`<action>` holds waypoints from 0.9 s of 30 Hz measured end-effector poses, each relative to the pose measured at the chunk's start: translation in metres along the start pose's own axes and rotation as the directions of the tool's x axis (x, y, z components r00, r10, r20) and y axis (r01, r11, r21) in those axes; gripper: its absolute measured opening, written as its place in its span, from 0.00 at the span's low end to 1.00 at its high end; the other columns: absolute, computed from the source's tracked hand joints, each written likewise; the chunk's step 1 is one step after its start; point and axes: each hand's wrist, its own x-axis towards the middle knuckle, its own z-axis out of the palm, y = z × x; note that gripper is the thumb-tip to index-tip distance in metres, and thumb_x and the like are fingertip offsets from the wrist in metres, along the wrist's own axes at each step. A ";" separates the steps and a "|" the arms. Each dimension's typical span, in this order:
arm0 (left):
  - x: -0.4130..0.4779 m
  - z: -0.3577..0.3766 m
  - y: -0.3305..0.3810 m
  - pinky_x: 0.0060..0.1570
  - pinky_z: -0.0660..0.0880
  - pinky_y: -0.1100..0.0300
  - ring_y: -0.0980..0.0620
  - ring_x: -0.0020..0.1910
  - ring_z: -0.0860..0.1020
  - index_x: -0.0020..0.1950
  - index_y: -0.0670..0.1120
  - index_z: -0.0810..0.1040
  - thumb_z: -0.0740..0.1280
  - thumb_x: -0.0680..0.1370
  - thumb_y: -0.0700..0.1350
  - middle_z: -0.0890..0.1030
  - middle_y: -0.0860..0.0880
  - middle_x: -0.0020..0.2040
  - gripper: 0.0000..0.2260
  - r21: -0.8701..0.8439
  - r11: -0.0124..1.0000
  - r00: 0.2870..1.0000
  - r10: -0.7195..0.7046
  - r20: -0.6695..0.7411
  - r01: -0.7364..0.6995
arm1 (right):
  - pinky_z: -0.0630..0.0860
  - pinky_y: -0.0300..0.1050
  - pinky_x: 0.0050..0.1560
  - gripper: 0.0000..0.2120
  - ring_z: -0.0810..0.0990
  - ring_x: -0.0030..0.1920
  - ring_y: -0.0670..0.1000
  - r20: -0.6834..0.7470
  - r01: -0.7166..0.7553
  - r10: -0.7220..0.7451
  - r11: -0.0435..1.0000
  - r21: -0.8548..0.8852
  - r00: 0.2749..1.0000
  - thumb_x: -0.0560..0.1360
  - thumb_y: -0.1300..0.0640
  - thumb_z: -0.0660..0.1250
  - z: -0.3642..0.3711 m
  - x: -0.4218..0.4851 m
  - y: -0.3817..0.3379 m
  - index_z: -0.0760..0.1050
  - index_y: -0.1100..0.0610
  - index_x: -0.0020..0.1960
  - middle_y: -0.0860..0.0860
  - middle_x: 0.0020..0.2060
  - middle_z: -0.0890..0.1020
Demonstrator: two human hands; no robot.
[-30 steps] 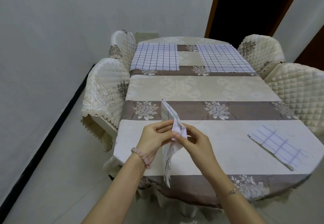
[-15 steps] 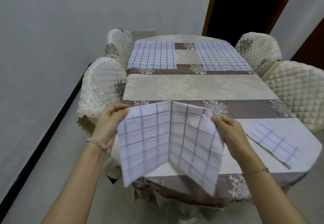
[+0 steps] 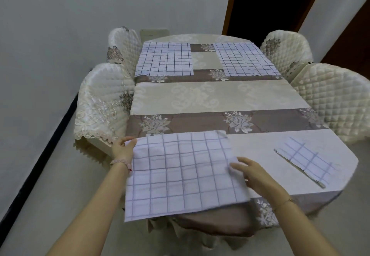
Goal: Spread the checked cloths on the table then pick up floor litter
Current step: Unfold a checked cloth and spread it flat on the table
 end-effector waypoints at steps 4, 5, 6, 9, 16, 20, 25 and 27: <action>0.005 0.000 -0.021 0.55 0.71 0.53 0.37 0.61 0.74 0.56 0.37 0.76 0.66 0.77 0.35 0.77 0.36 0.56 0.09 0.165 0.984 0.998 -0.068 -0.008 0.069 | 0.82 0.52 0.50 0.09 0.84 0.48 0.58 0.020 -0.031 0.033 0.996 -0.082 0.999 0.73 0.63 0.68 0.007 -0.009 0.031 0.81 0.63 0.51 0.60 0.46 0.85; 0.002 -0.001 -0.023 0.59 0.70 0.51 0.37 0.63 0.73 0.61 0.37 0.74 0.67 0.77 0.37 0.75 0.36 0.62 0.14 0.305 0.952 1.000 -0.024 0.003 0.022 | 0.82 0.53 0.50 0.08 0.84 0.49 0.59 0.005 -0.025 0.025 0.998 -0.060 1.000 0.73 0.64 0.68 0.007 -0.010 0.034 0.81 0.63 0.50 0.61 0.48 0.85; -0.003 0.000 -0.024 0.61 0.69 0.50 0.38 0.63 0.73 0.64 0.38 0.73 0.68 0.76 0.38 0.73 0.37 0.65 0.17 0.432 0.900 0.998 0.060 0.019 -0.063 | 0.82 0.50 0.47 0.07 0.84 0.49 0.57 -0.006 -0.014 0.014 0.999 -0.033 1.000 0.73 0.64 0.68 0.008 -0.013 0.033 0.82 0.62 0.50 0.61 0.48 0.85; -0.039 0.013 -0.014 0.64 0.67 0.53 0.41 0.64 0.71 0.63 0.39 0.75 0.70 0.75 0.39 0.74 0.40 0.64 0.18 0.470 0.796 0.921 0.286 0.263 -0.381 | 0.81 0.42 0.42 0.06 0.85 0.46 0.53 -0.024 0.027 -0.027 1.000 0.008 0.999 0.73 0.61 0.69 0.015 -0.018 0.027 0.82 0.58 0.49 0.53 0.44 0.87; -0.150 0.056 0.002 0.66 0.61 0.67 0.59 0.69 0.65 0.74 0.54 0.61 0.71 0.71 0.57 0.64 0.58 0.71 0.35 0.266 0.659 0.499 0.193 0.845 -0.704 | 0.82 0.41 0.39 0.06 0.85 0.41 0.50 -0.057 0.136 -0.133 0.989 0.059 0.990 0.73 0.58 0.70 0.033 -0.026 0.004 0.82 0.57 0.49 0.54 0.42 0.87; -0.160 0.067 0.000 0.60 0.73 0.64 0.57 0.61 0.74 0.68 0.52 0.69 0.68 0.75 0.51 0.73 0.55 0.65 0.22 0.214 0.728 0.525 0.230 0.819 -0.651 | 0.82 0.43 0.42 0.06 0.84 0.42 0.50 -0.040 0.170 -0.167 0.981 0.096 0.985 0.75 0.57 0.68 0.035 -0.032 -0.002 0.83 0.54 0.48 0.52 0.42 0.86; -0.133 0.050 0.015 0.38 0.69 0.76 0.70 0.36 0.76 0.43 0.51 0.79 0.66 0.75 0.35 0.81 0.59 0.36 0.10 0.100 0.852 0.676 0.330 0.658 -0.513 | 0.81 0.42 0.41 0.07 0.84 0.41 0.51 -0.061 0.173 -0.167 0.978 0.114 0.984 0.75 0.57 0.68 0.014 -0.037 -0.002 0.82 0.59 0.49 0.55 0.42 0.86; -0.110 0.037 0.025 0.38 0.69 0.78 0.72 0.36 0.75 0.41 0.53 0.78 0.66 0.73 0.34 0.81 0.61 0.34 0.12 0.074 0.870 0.736 0.364 0.571 -0.487 | 0.81 0.43 0.42 0.08 0.85 0.43 0.52 -0.075 0.176 -0.168 0.975 0.136 0.983 0.74 0.57 0.68 0.002 -0.038 -0.002 0.82 0.59 0.50 0.55 0.44 0.86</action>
